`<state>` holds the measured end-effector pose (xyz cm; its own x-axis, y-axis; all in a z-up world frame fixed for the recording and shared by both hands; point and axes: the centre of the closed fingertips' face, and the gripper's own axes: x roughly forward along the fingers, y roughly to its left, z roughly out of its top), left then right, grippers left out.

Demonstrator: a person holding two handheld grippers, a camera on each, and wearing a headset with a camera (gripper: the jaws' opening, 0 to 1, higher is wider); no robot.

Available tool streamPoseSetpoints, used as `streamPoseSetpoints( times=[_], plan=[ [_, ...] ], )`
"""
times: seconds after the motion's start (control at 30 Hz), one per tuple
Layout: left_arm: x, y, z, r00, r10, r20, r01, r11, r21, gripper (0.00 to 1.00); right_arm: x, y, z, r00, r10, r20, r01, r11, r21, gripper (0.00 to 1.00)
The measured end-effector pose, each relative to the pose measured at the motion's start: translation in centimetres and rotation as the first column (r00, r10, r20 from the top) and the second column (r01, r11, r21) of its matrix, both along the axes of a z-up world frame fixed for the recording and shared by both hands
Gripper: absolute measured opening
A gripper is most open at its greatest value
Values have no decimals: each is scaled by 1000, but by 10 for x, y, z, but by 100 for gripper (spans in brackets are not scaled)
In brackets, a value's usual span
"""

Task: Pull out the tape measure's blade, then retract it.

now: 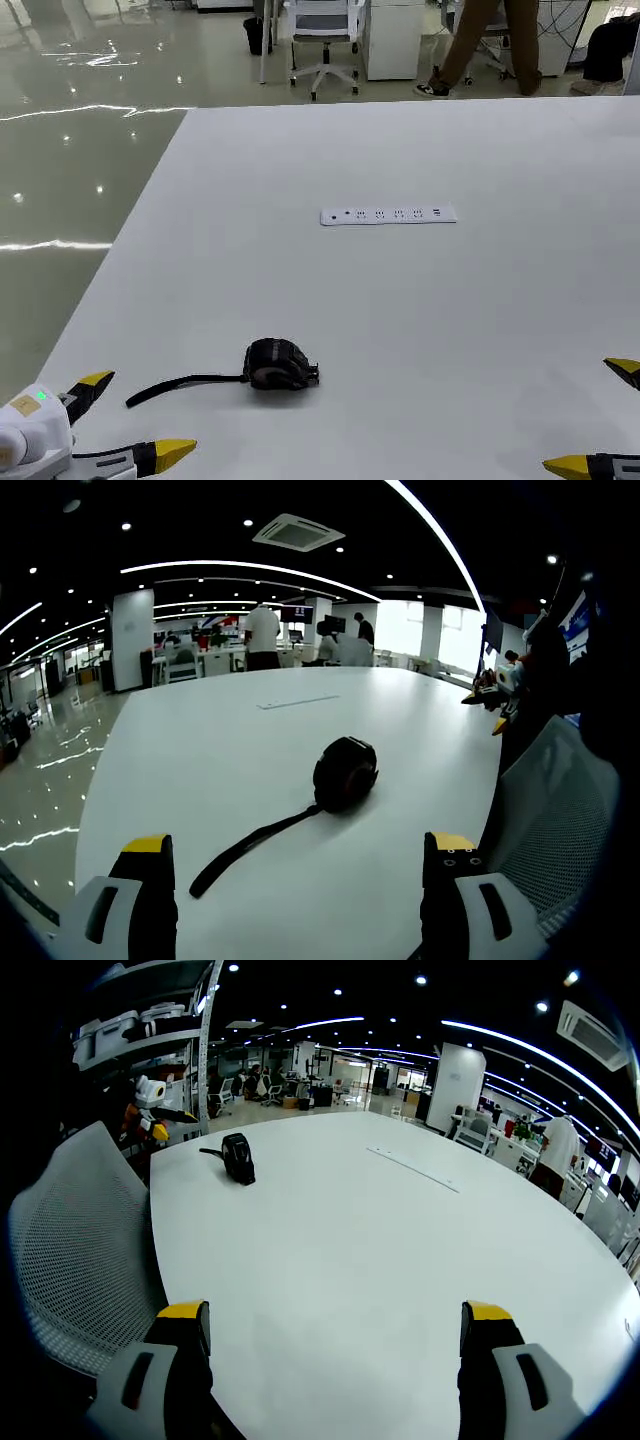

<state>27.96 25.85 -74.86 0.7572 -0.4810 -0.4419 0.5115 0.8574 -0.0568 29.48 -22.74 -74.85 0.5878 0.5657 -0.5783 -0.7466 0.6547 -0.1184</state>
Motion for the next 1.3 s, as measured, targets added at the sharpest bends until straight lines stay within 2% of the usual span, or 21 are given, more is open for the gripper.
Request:
streamPoseSetpoints(
  times=[0.07,0.17,0.23,0.3,0.4,0.57,0.6,0.63,0.67,0.7,0.77,0.87,0.93,0.97,1.0,1.07,1.1,1.17,1.23,1.27,1.3],
  plan=[
    [0,-2,0,1000,-5,-1,5,1000,-1,100,1,0,0,1000,-4,2,4,1000,1,100],
    [1,-9,-3,999,-23,-32,23,1000,-15,100,1,0,1,1000,-10,2,10,1000,7,100],
    [5,-13,0,999,-44,-17,44,999,-7,100,1,2,4,1000,-9,4,9,1000,15,100],
    [9,-18,1,997,-69,-24,69,998,4,100,4,7,9,1000,8,21,-8,1000,6,100],
    [18,-24,5,994,-101,-30,102,995,19,100,6,13,11,1000,24,10,-25,1000,15,100],
    [31,-37,3,970,-221,-106,233,965,118,100,12,29,10,995,102,-5,-102,995,-4,100],
    [35,-41,1,957,-252,-145,273,951,145,99,13,36,8,989,150,-7,-150,988,-25,100],
    [37,-43,-1,948,-274,-161,300,939,169,99,13,39,7,985,170,-12,-170,985,-35,100],
    [38,-46,-2,937,-303,-174,336,920,202,97,14,43,7,983,180,-14,-181,983,-43,100],
    [41,-51,-1,919,-348,-183,385,892,238,95,17,48,7,982,189,-17,-190,981,-40,100],
    [45,-65,2,893,-406,-196,446,860,249,94,18,59,6,976,213,-37,-214,976,-31,99],
    [50,-83,4,851,-469,-234,520,813,262,93,22,72,6,968,247,-32,-249,968,-43,99],
    [56,-91,2,820,-511,-258,571,761,307,93,25,82,6,963,267,-32,-268,963,-34,100],
    [59,-93,-1,807,-525,-269,589,743,318,93,26,85,5,961,273,-35,-274,961,-36,100],
    [62,-98,-2,786,-549,-284,618,714,330,93,29,90,4,958,284,-43,-286,958,-40,100],
    [65,-106,-4,759,-578,-300,651,681,336,93,35,94,4,954,296,-42,-298,954,-38,100],
    [69,-107,-7,742,-583,-331,670,660,340,91,38,99,4,949,312,-42,-314,949,-38,100],
    [77,-114,-9,733,-584,-348,680,643,354,86,43,109,5,941,337,-32,-338,941,-36,100],
    [83,-122,-12,736,-579,-350,676,646,355,79,45,119,5,935,354,-31,-354,935,-32,100],
    [85,-127,-19,724,-584,-367,689,637,347,76,49,126,5,929,369,-27,-369,929,-28,99],
    [87,-130,-22,720,-587,-369,693,630,351,72,51,130,4,925,380,-18,-381,924,-33,97]
  ],
)
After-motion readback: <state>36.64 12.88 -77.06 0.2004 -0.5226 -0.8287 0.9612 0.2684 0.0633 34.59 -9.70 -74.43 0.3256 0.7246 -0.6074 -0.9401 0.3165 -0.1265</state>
